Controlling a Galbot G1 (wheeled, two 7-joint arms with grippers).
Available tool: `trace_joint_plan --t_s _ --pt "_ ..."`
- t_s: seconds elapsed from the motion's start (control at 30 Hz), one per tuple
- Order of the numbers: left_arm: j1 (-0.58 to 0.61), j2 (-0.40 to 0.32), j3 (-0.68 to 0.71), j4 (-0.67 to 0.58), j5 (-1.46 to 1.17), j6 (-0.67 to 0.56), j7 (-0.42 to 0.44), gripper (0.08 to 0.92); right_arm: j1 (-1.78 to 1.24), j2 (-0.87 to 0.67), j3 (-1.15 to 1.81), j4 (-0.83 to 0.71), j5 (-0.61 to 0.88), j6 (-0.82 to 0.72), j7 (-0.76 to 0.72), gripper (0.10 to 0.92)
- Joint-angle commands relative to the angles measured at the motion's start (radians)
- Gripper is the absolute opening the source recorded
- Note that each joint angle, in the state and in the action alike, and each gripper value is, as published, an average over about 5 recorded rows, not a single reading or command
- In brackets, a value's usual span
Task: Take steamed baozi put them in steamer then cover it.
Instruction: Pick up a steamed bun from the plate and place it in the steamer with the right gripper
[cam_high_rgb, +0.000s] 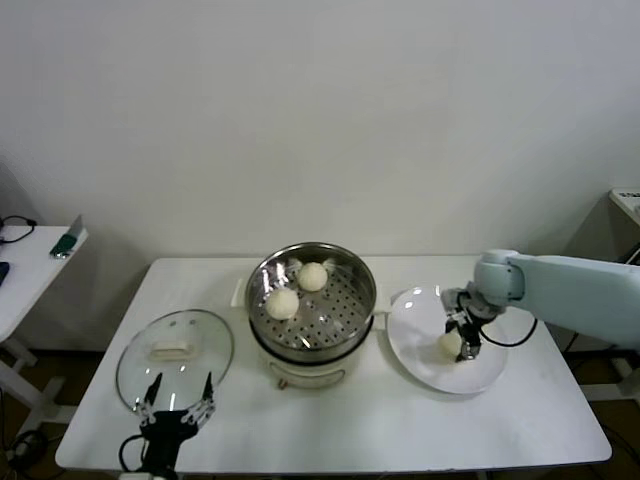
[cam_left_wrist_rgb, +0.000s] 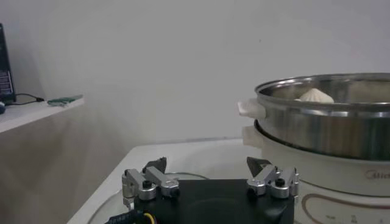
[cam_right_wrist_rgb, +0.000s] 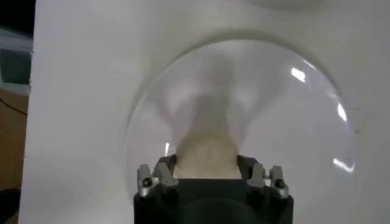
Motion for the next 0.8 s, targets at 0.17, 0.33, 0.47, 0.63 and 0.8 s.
trace_joint_plan --t_s 0.17,0.33,0.47,0.63,0.8 --pt "-0.017 0.011 -0.002 0.002 -0.006 0.012 0.001 0.823 0.505 0.153 -0.121 0.088 0.014 0.179 -0.145 0.678" --pt "-0.023 0.012 -0.003 0.002 -0.006 0.016 0.002 0.823 0.599 0.251 -0.009 0.129 -0.002 0.261 -0.182 0.679" --pt "-0.026 0.012 -0.007 -0.001 -0.008 0.020 0.003 0.823 0.580 0.343 0.100 0.199 -0.015 0.276 -0.179 0.679" --pt "-0.026 0.010 -0.014 -0.003 -0.008 0.023 0.003 0.823 0.490 0.484 0.165 0.248 -0.066 0.291 -0.167 0.679" --pt "-0.022 0.011 -0.024 -0.003 -0.010 0.023 0.002 0.823 0.359 0.596 0.185 0.217 -0.168 0.297 -0.140 0.679"
